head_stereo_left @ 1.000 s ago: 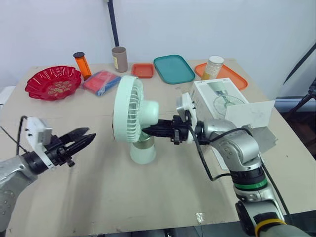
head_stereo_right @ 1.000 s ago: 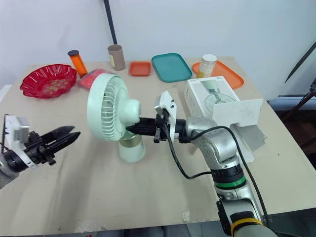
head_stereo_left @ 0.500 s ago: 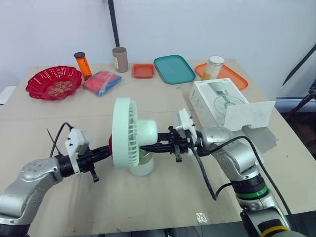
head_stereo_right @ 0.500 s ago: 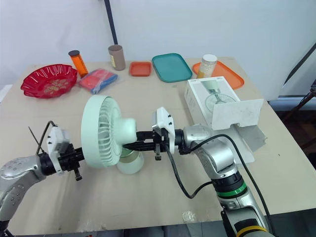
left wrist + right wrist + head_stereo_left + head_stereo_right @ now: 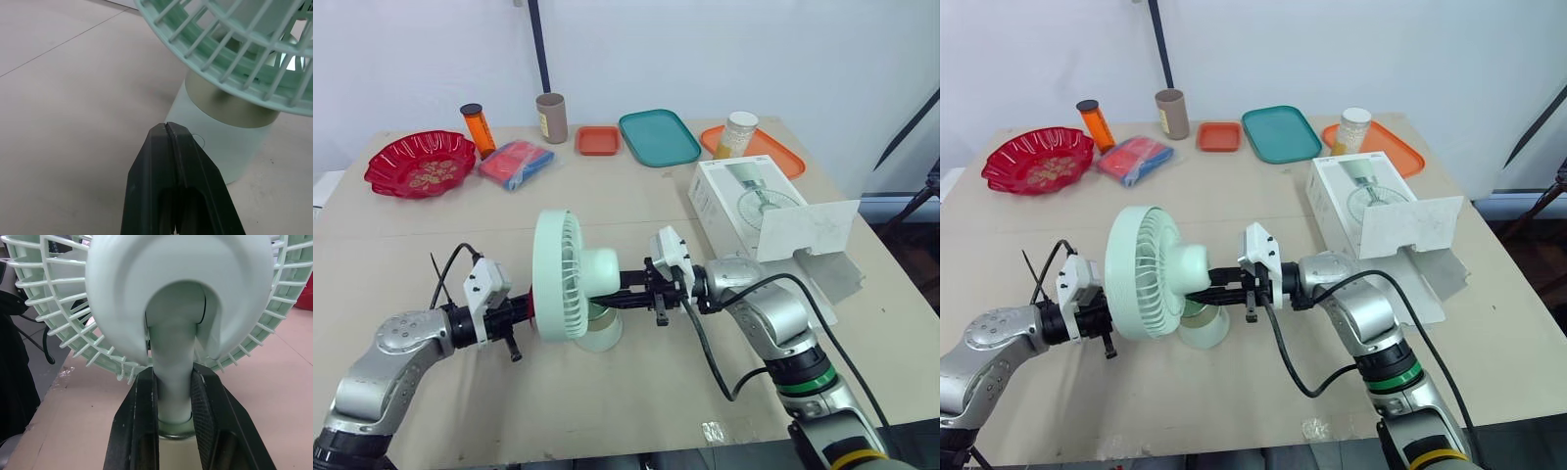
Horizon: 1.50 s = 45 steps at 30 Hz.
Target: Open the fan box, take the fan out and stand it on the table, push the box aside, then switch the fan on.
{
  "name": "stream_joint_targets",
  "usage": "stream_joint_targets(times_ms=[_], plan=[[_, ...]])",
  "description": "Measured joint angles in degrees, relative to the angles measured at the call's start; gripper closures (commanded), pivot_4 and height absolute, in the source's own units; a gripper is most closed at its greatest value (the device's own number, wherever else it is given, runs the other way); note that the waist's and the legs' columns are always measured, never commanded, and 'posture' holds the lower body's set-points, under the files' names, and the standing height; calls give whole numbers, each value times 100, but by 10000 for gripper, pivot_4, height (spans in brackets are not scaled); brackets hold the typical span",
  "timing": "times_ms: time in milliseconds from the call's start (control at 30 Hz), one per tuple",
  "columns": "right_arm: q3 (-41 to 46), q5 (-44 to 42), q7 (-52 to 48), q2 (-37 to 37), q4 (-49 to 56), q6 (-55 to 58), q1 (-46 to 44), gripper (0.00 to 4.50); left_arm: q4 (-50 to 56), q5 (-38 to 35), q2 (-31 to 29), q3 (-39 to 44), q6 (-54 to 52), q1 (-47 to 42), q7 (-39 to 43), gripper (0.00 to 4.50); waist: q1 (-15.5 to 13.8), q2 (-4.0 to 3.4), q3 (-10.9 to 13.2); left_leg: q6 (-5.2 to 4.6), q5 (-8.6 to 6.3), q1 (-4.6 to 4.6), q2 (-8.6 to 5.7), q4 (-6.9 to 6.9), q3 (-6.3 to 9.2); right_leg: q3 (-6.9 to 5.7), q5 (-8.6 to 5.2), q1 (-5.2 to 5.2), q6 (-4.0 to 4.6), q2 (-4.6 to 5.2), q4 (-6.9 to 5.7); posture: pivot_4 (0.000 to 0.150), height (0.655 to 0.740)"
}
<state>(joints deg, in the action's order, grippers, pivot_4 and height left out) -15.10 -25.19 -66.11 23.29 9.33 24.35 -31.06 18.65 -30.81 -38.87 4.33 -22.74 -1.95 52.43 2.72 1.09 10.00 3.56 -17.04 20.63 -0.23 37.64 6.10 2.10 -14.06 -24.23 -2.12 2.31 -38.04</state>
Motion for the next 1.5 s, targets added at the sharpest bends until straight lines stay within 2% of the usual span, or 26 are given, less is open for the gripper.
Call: stream_joint_targets(times_ms=[500, 1500], plan=[[-14, 31, 61, -40, 4, 4, 1, 41796, -222, 326, 153, -481, 157, 23, 207, 44536, 0, 0, -1, 0, 0, -2, 0, 0, 0, 0, 0, 1, 0, -1, -2, 1500, 7400], [-14, 32, 256, -17, 151, 30, 105, 41796, -460, 440, 268, -556, 259, -201, 313, 44536, -2, 1, -2, 0, 0, -3, -1, 7, 1, 0, 0, 5, 0, 1, -5, 1500, 7400]])
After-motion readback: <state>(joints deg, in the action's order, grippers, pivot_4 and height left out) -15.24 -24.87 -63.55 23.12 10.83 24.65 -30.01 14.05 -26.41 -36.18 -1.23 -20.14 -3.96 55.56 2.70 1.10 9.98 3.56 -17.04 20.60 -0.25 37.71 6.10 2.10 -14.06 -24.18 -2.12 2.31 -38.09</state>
